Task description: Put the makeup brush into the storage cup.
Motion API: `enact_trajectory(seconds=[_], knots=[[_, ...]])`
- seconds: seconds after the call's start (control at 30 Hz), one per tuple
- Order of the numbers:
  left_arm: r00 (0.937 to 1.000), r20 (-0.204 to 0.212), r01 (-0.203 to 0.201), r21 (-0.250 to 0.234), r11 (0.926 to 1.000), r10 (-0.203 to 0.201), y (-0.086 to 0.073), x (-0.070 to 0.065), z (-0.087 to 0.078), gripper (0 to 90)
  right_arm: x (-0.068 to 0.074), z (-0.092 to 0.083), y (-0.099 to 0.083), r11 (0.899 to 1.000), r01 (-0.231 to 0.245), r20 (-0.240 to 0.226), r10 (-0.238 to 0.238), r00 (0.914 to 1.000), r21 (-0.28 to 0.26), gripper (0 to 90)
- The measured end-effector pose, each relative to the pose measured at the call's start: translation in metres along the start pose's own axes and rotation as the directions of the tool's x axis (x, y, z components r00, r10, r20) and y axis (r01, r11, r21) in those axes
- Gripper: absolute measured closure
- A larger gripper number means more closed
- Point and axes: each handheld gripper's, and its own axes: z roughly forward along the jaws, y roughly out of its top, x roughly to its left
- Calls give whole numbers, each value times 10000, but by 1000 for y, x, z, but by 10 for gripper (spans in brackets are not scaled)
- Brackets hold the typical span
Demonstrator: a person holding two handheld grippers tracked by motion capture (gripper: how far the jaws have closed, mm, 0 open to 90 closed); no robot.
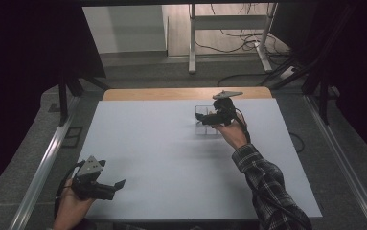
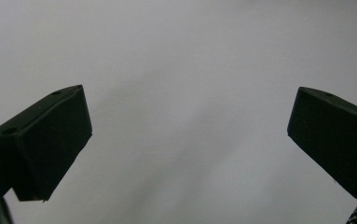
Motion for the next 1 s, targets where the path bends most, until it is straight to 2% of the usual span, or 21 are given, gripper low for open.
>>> enact_trajectory(seconds=[0.1, 0.67, 1.0], knots=[[10000, 3, 0, -12, 10000, 0, 0, 0, 0, 2, 3, 0, -2, 9990, 433, 304, -437, 9986, 143, 18], [10000, 66, 24, -20, 10000, -24, 0, 0, 1, 1, 4, -12, -2, 9984, 534, 211, -538, 9983, 186, 7], [9987, 471, 197, -296, 9994, -182, 0, 2, 0, 0, 9, -23, -7, 9973, 681, 25, -681, 9977, 266, 6]])
